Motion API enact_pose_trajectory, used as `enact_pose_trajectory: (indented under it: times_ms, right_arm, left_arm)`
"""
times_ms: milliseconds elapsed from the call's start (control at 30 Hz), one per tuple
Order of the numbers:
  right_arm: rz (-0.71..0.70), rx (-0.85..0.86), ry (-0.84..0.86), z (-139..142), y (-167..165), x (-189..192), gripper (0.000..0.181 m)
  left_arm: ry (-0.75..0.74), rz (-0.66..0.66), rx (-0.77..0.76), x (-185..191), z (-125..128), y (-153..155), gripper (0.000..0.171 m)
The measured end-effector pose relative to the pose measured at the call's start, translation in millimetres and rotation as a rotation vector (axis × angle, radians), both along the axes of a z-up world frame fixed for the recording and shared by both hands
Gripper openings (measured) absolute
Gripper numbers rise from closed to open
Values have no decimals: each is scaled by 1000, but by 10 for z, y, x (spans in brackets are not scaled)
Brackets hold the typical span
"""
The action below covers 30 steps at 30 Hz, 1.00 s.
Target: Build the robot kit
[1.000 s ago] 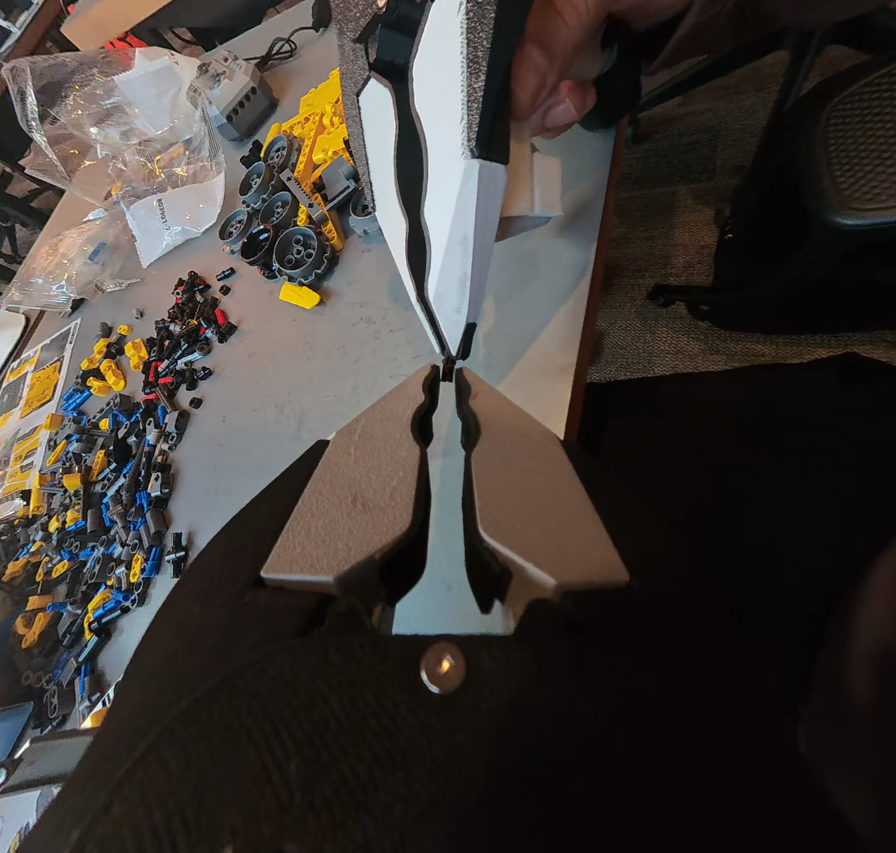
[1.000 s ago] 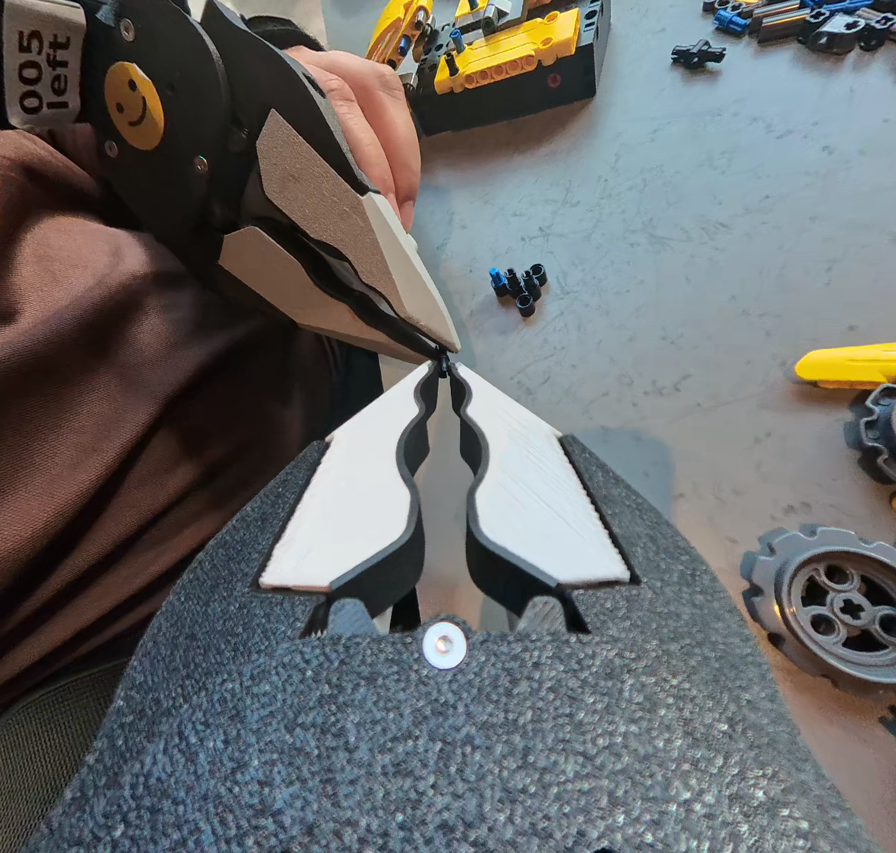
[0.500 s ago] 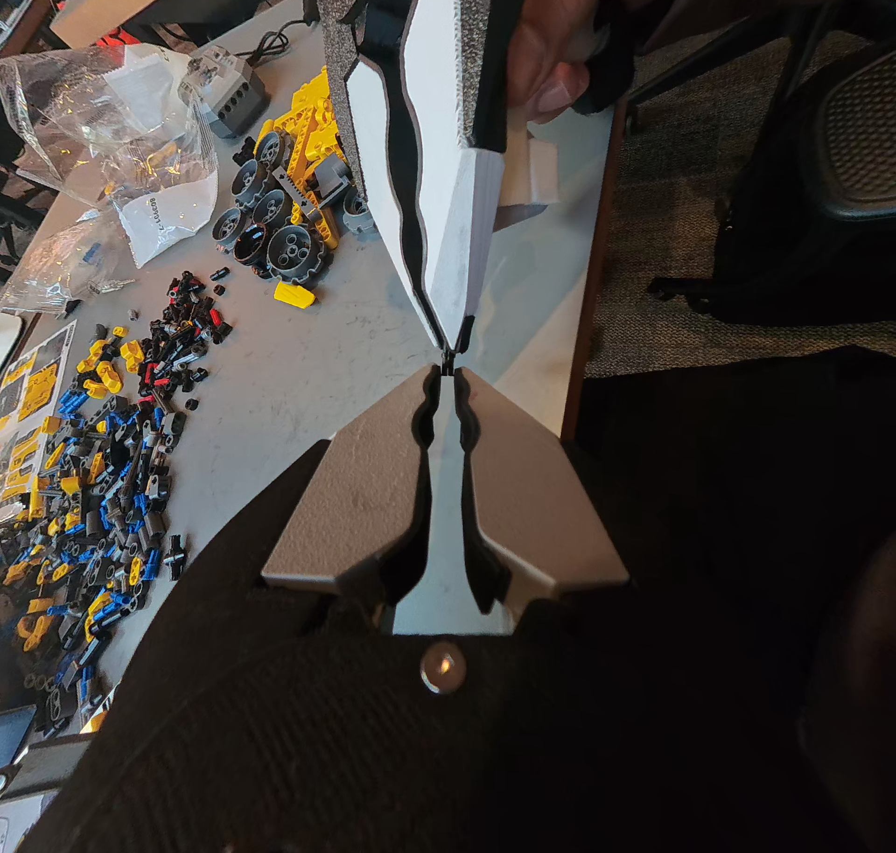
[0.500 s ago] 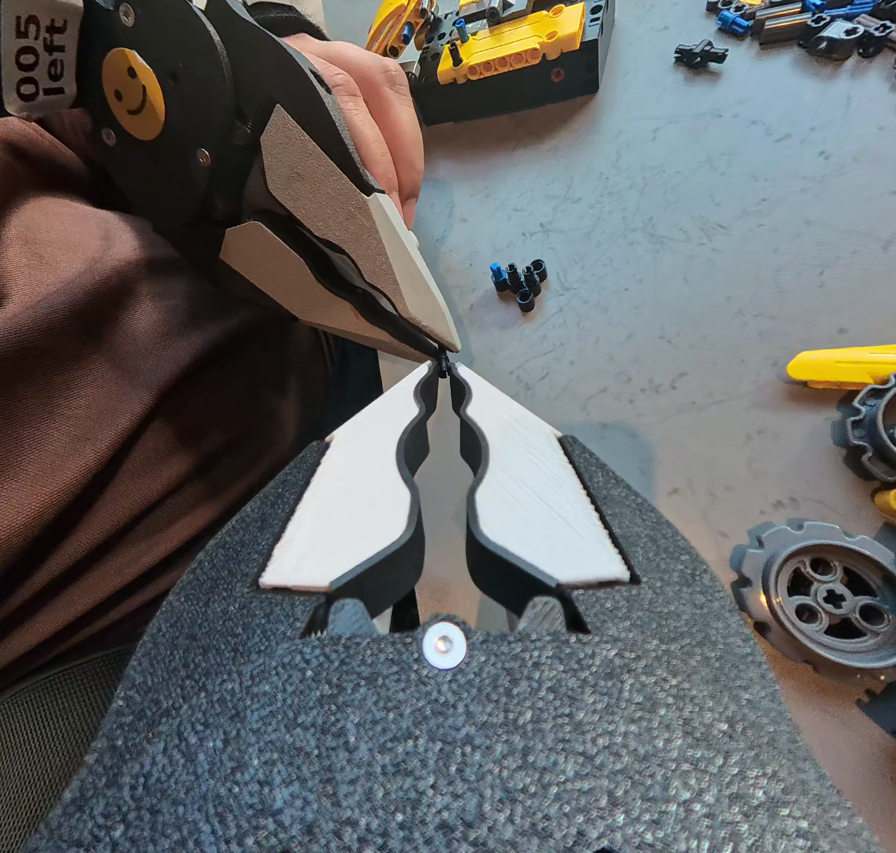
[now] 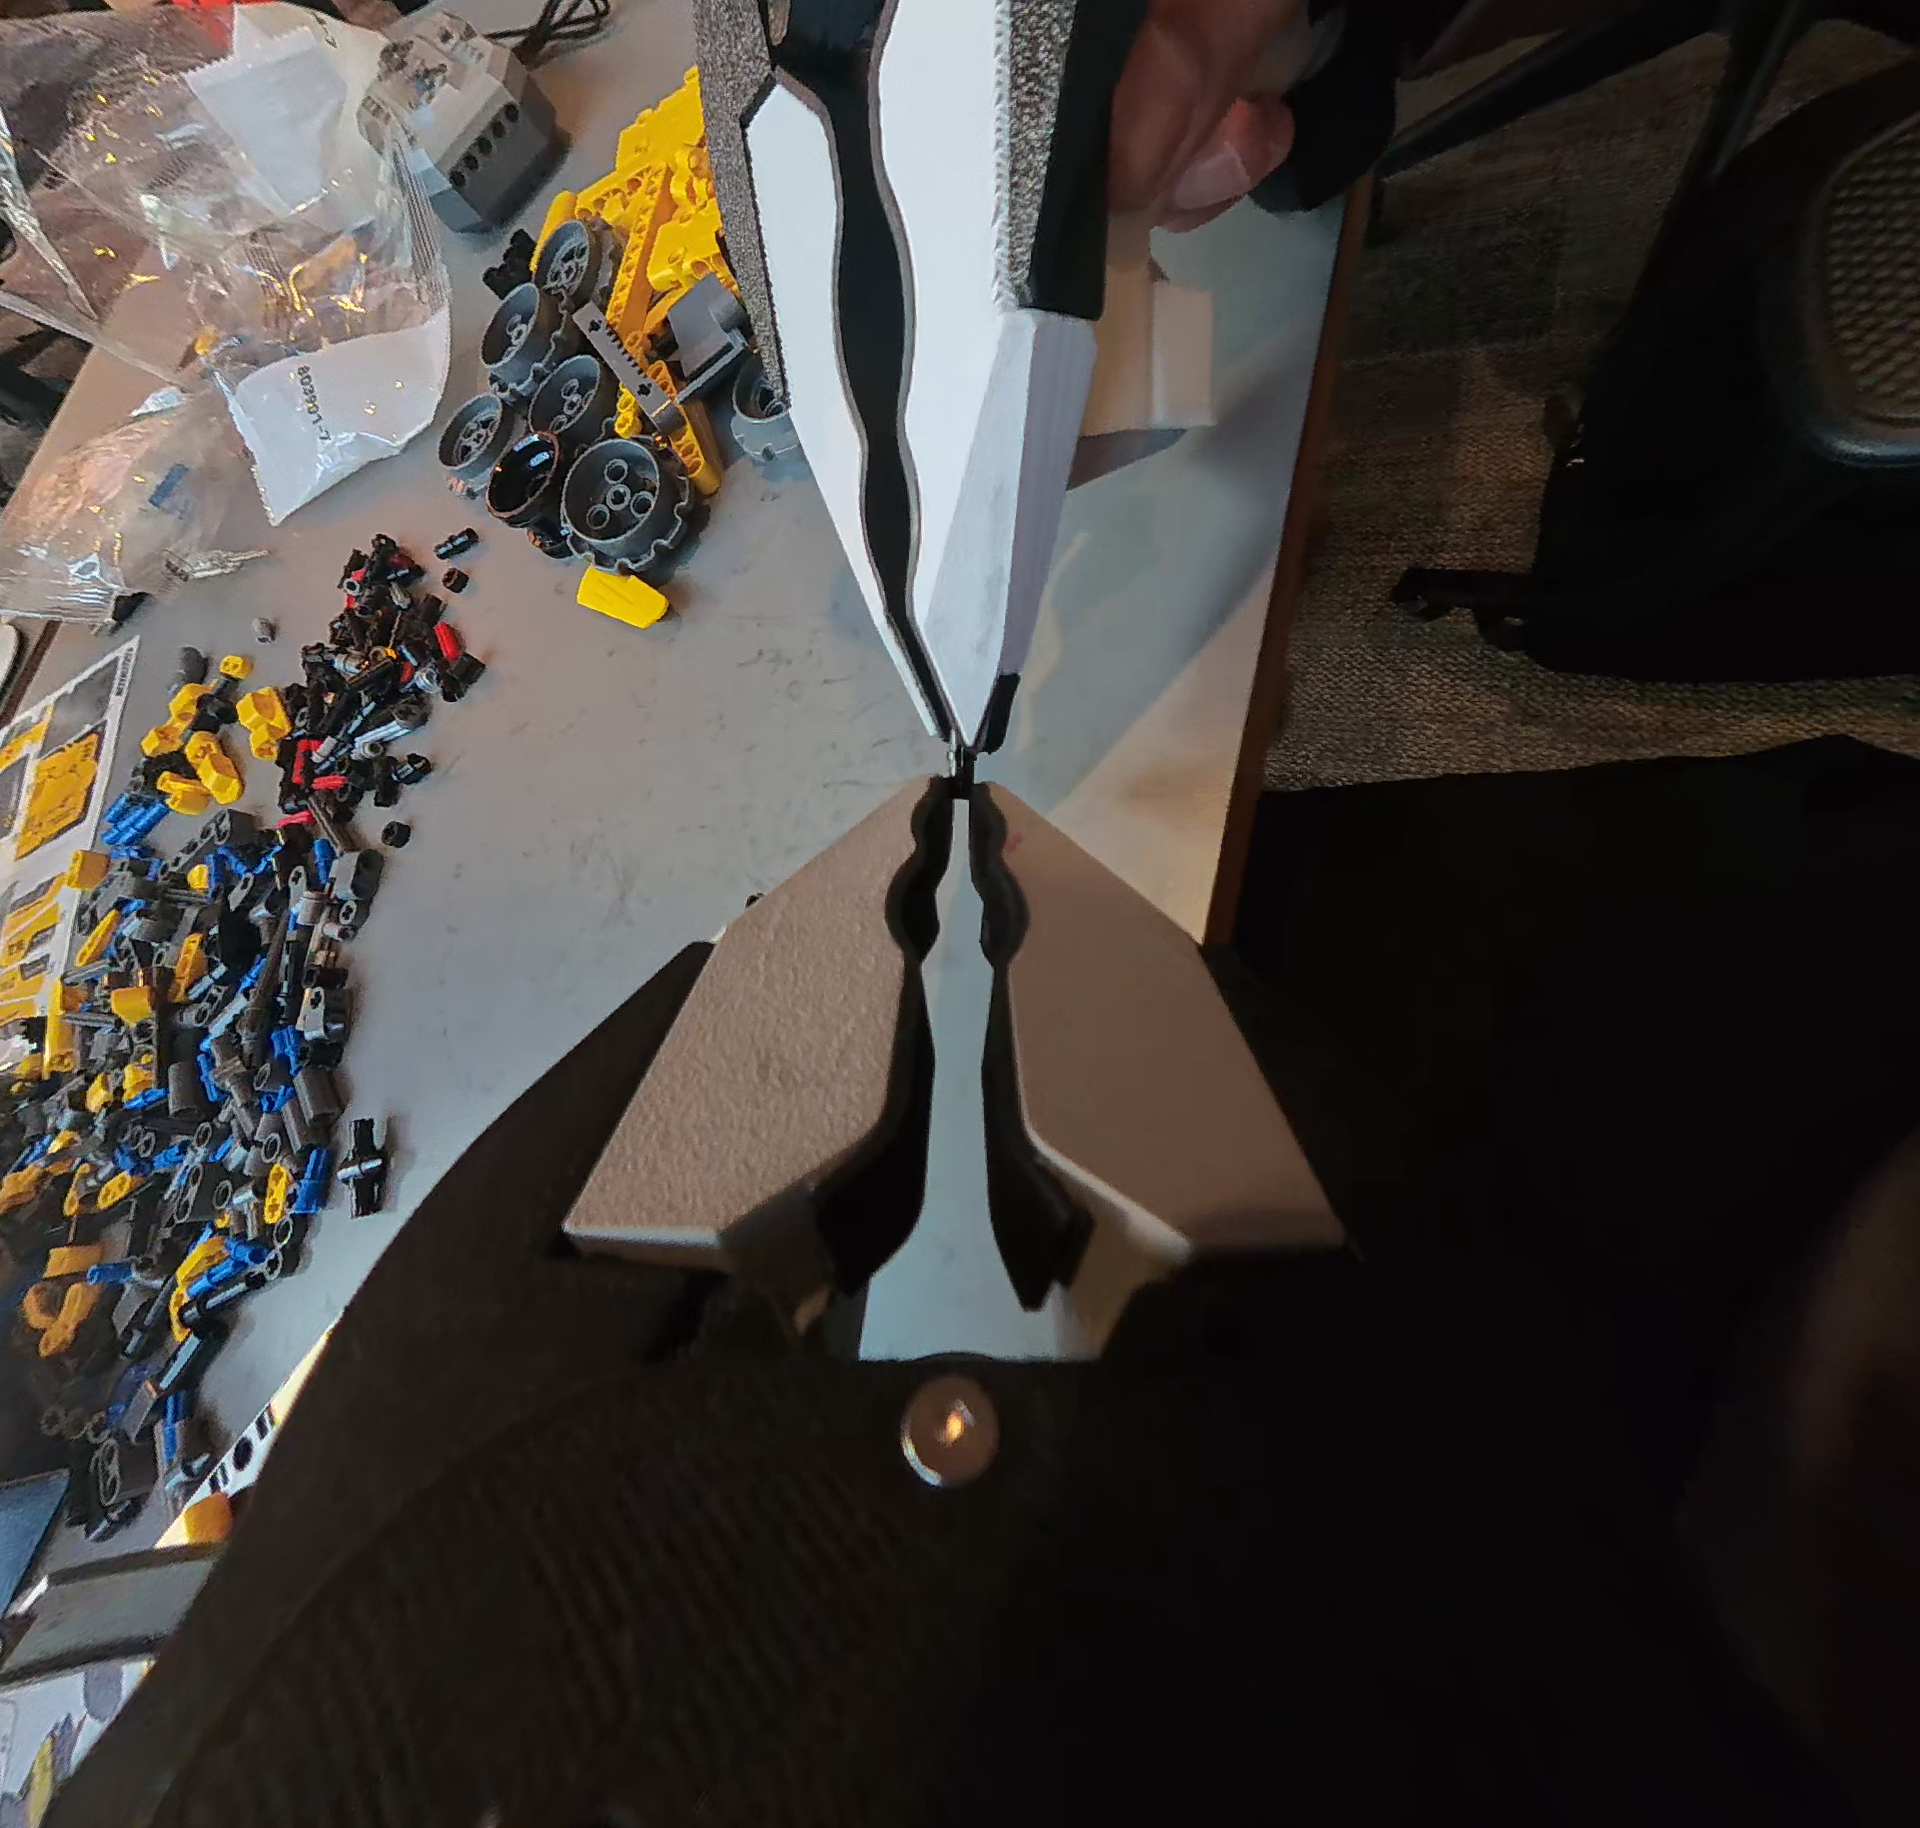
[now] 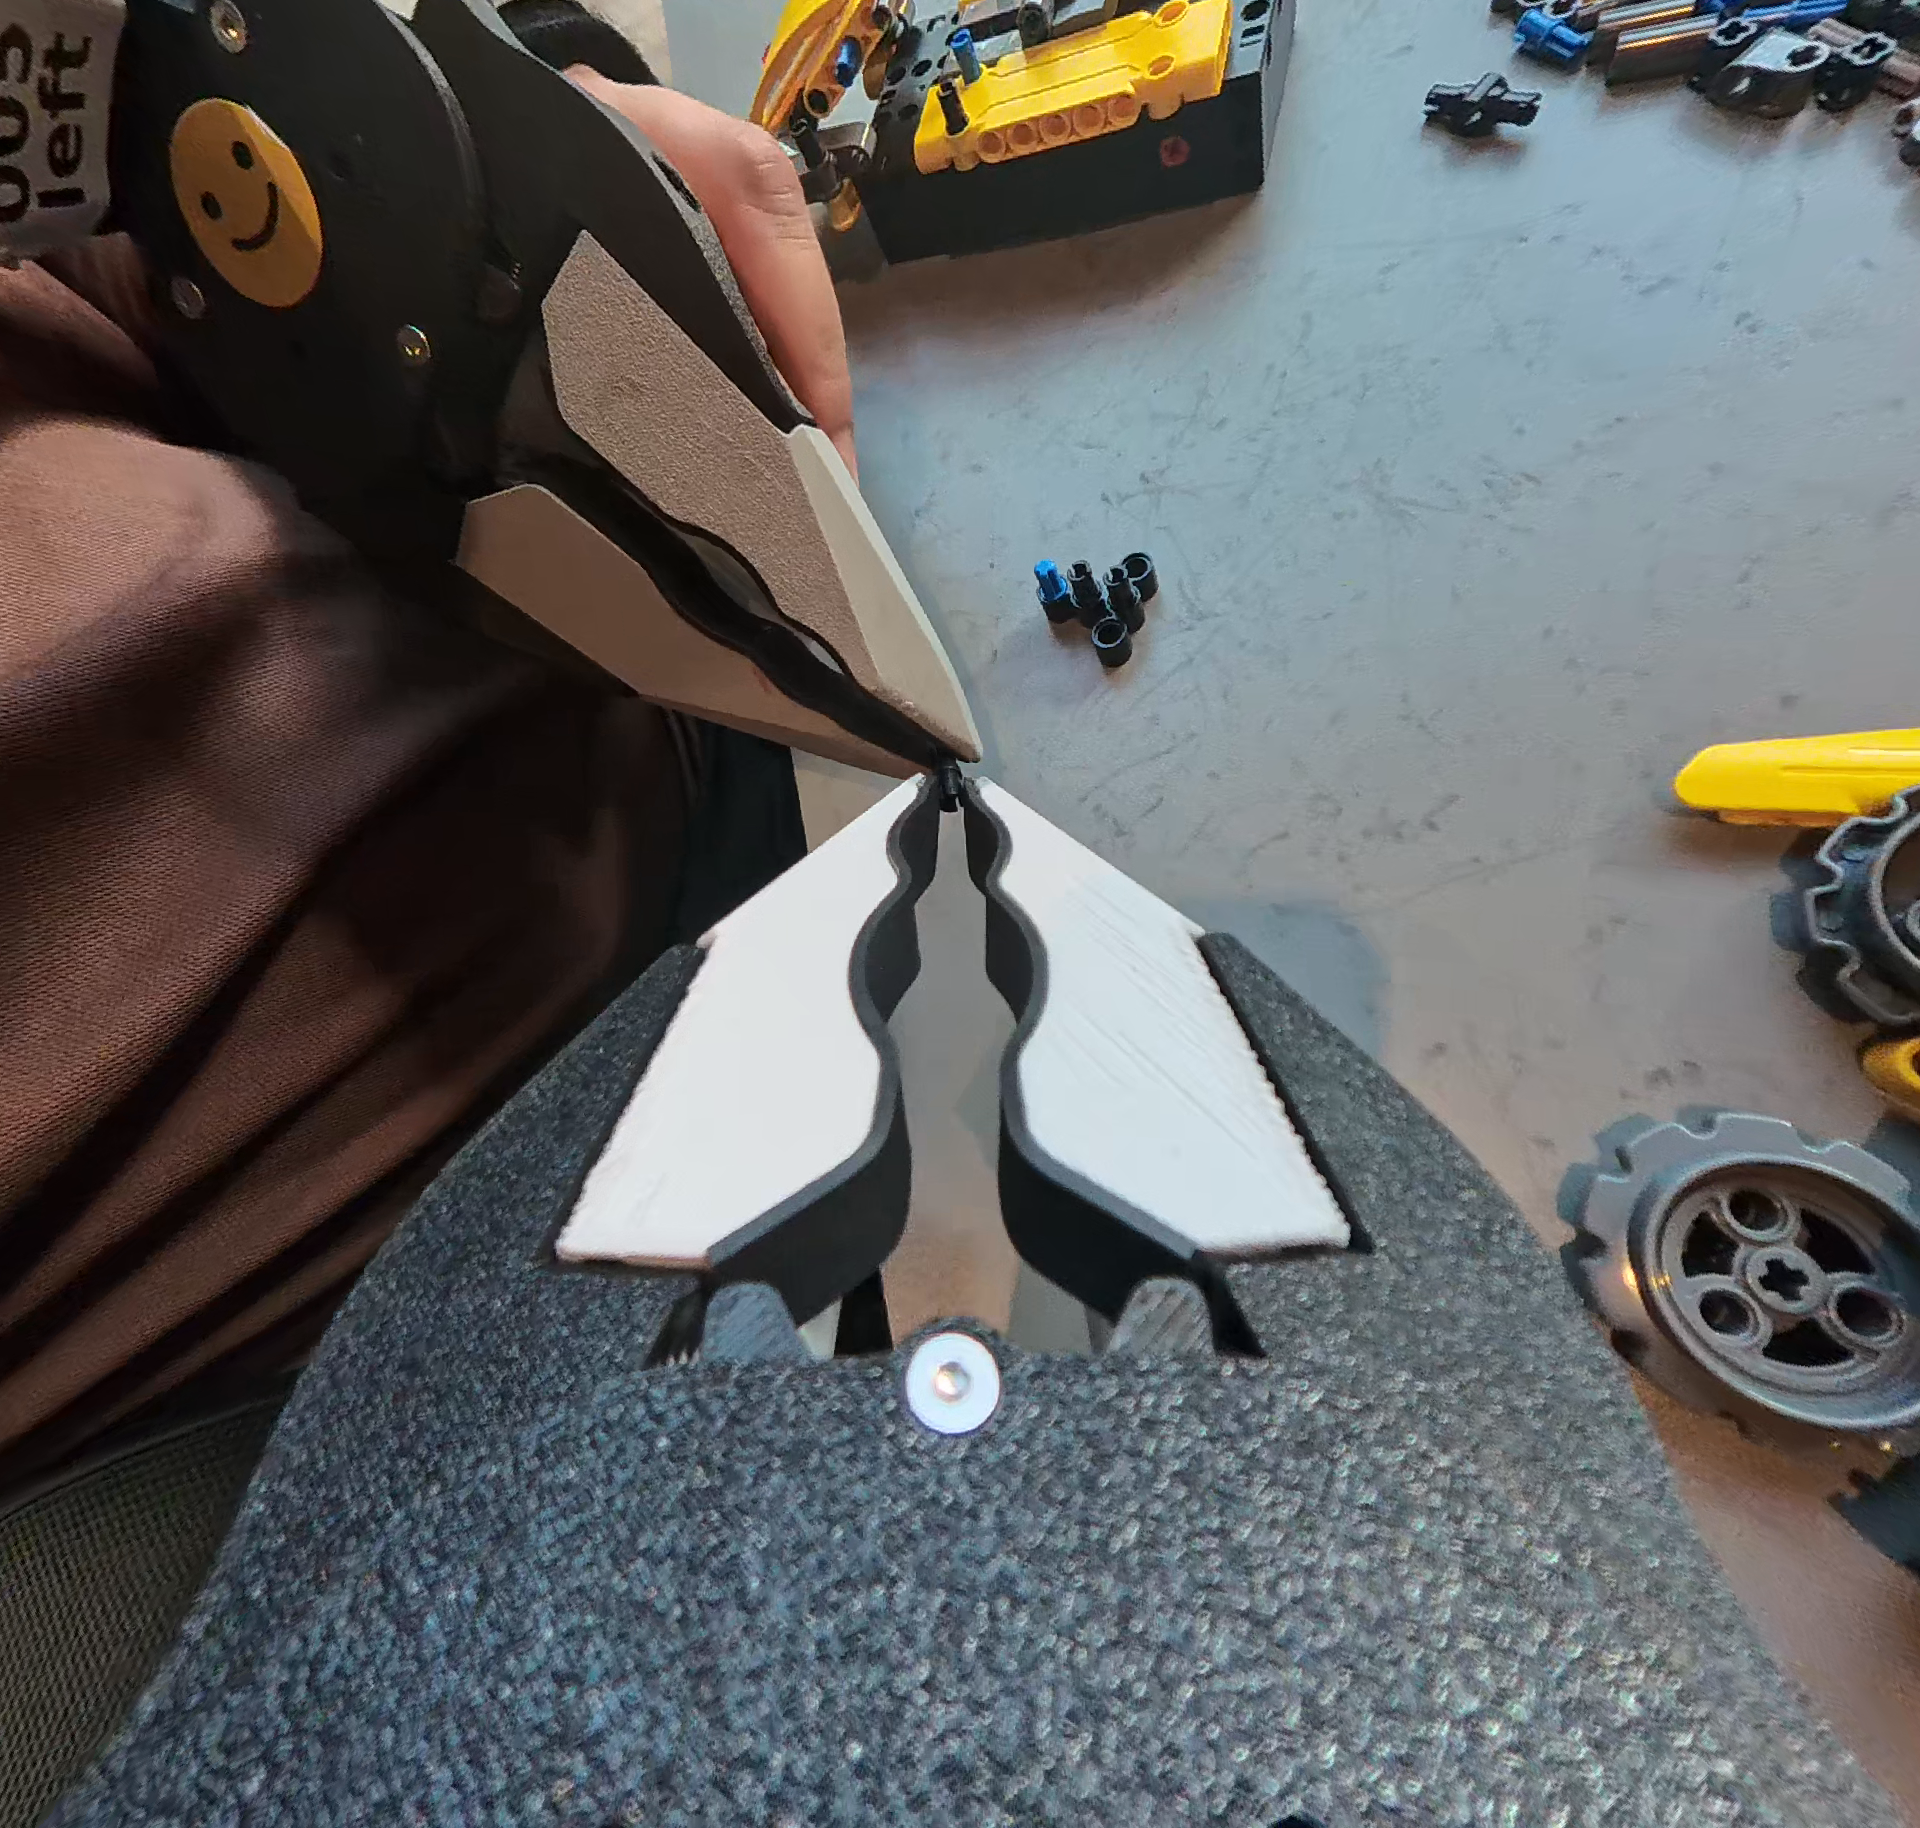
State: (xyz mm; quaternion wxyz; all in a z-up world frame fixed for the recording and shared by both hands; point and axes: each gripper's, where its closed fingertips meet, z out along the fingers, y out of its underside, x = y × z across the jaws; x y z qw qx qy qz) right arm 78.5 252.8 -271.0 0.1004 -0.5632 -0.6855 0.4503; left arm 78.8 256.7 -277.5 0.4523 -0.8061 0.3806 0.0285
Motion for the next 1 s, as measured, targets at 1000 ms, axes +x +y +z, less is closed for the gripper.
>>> enact_pose_trajectory:
  times_ms: [1000]
  right_arm:
    - [-18,-11,26,120,-33,-82,1]
  left_arm:
    - [-77,73,63,-74,119,-40,2]
